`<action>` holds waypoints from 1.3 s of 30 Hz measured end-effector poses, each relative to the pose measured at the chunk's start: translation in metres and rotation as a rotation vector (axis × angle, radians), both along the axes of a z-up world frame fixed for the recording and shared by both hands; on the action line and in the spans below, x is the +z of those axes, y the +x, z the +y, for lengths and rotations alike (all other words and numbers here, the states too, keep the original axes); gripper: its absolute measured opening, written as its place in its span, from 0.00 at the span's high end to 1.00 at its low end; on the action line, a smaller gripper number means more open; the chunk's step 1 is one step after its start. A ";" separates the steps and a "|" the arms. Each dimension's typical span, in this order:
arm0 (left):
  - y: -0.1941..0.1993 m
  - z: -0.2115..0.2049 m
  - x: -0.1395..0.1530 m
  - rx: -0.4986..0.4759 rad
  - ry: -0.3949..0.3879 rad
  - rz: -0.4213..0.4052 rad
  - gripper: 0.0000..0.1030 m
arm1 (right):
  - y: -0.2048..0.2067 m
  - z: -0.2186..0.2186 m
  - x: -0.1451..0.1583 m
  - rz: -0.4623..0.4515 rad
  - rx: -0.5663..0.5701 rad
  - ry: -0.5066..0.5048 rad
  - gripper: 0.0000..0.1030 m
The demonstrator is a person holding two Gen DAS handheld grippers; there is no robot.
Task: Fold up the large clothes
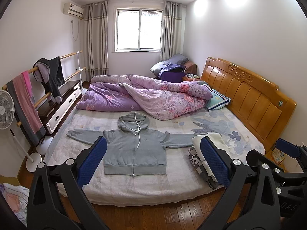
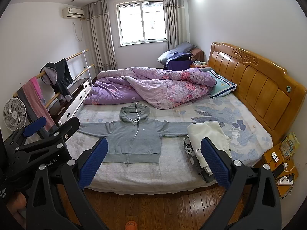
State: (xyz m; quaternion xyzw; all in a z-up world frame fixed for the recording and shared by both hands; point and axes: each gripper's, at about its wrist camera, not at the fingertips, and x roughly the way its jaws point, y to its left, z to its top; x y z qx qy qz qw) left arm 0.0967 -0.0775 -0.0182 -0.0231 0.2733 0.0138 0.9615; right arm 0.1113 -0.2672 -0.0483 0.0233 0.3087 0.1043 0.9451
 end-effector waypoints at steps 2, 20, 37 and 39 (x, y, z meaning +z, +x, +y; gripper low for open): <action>0.000 0.000 0.000 0.000 -0.001 0.000 0.05 | 0.000 0.000 0.000 0.000 0.000 0.000 0.09; -0.001 0.001 -0.003 0.001 0.011 -0.004 0.05 | 0.001 0.001 -0.002 0.004 0.002 0.007 0.09; -0.001 0.003 -0.004 0.001 0.010 0.000 0.05 | 0.002 0.002 -0.003 0.010 0.004 0.008 0.09; -0.001 0.002 -0.004 0.001 0.010 0.000 0.05 | 0.003 0.002 -0.003 0.008 0.004 0.007 0.09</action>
